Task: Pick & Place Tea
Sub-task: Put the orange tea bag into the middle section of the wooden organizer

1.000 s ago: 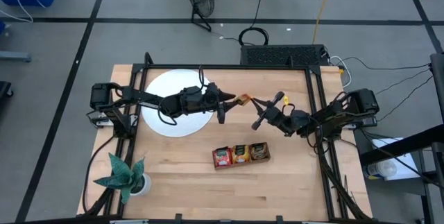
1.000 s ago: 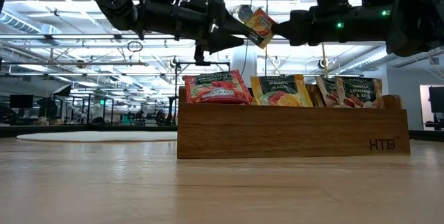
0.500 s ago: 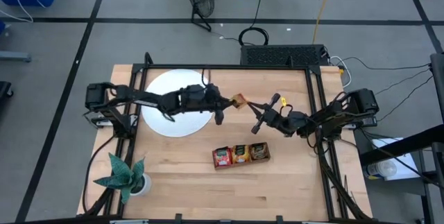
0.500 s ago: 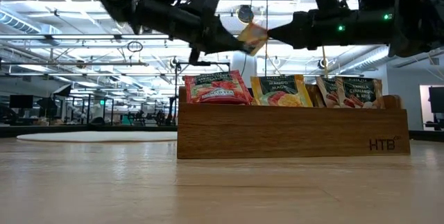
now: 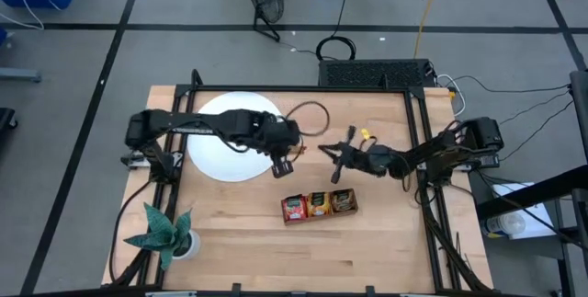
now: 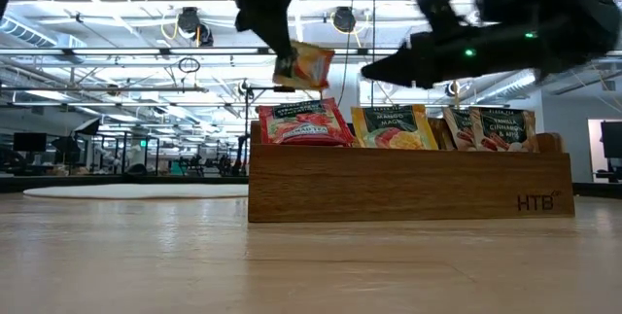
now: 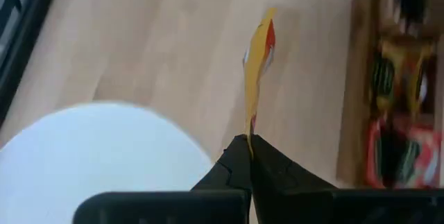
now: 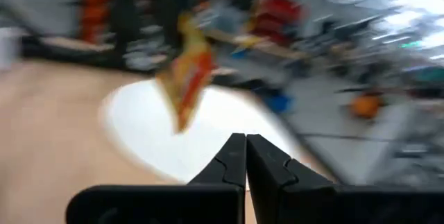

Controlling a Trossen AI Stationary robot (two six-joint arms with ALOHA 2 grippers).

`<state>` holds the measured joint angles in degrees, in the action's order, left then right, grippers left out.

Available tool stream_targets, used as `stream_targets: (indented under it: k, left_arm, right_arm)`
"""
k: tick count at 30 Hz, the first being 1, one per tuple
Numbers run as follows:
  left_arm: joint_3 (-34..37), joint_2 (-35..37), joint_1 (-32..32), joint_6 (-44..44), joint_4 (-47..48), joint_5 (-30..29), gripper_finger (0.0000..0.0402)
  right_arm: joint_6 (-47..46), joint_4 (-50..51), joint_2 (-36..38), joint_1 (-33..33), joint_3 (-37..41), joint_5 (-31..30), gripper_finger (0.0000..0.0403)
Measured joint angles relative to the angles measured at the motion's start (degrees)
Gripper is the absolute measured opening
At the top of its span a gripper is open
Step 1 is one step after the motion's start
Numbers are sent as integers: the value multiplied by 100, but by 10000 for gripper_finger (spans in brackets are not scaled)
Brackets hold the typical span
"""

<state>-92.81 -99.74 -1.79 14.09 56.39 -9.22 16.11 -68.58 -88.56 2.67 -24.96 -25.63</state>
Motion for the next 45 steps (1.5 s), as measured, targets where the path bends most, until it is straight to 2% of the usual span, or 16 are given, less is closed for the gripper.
stream_targets:
  k: [3, 7, 10, 13, 18, 22, 28, 32, 37, 45]
  left_arm:
    - [-553, -500, 145, -12, 997, -28, 1]
    - [-877, -1189, 262, 7, 2073, -140, 1]
    - [-886, -1500, 317, -73, 2333, -182, 1]
    - [-886, -1635, 386, -328, 2099, -253, 1]
    - [-888, -1567, 473, -613, 1707, -328, 1]
    - [-888, -1526, 486, -656, 1674, -336, 0]
    - [-888, -1528, 489, -692, 1658, -325, 0]
    - [-888, -1528, 506, -779, 1653, -286, 0]
    - [-887, -1528, 508, -807, 1535, -230, 0]
    - [-884, -1530, 529, -933, 1357, 20, 0]
  right_arm:
    - [-465, 1286, 11, -288, -534, 1275, 0]
    - [-503, 2632, 12, -598, -1225, 2165, 7]
    - [-581, 2996, 12, -777, -1496, 2862, 35]
    - [-778, 2967, -6, -870, -1609, 3396, 79]
    - [-1086, 2794, -212, -869, -1633, 3487, 153]
    - [-1240, 2338, -578, -817, -1634, 3492, 182]
    - [-1376, 2146, -993, -821, -1750, 3516, 175]
    - [-1422, 2165, -1318, -817, -1937, 3902, 168]
    - [-1408, 2159, -1714, -801, -2183, 3940, 167]
    - [-1389, 2029, -1818, -801, -2270, 3939, 149]
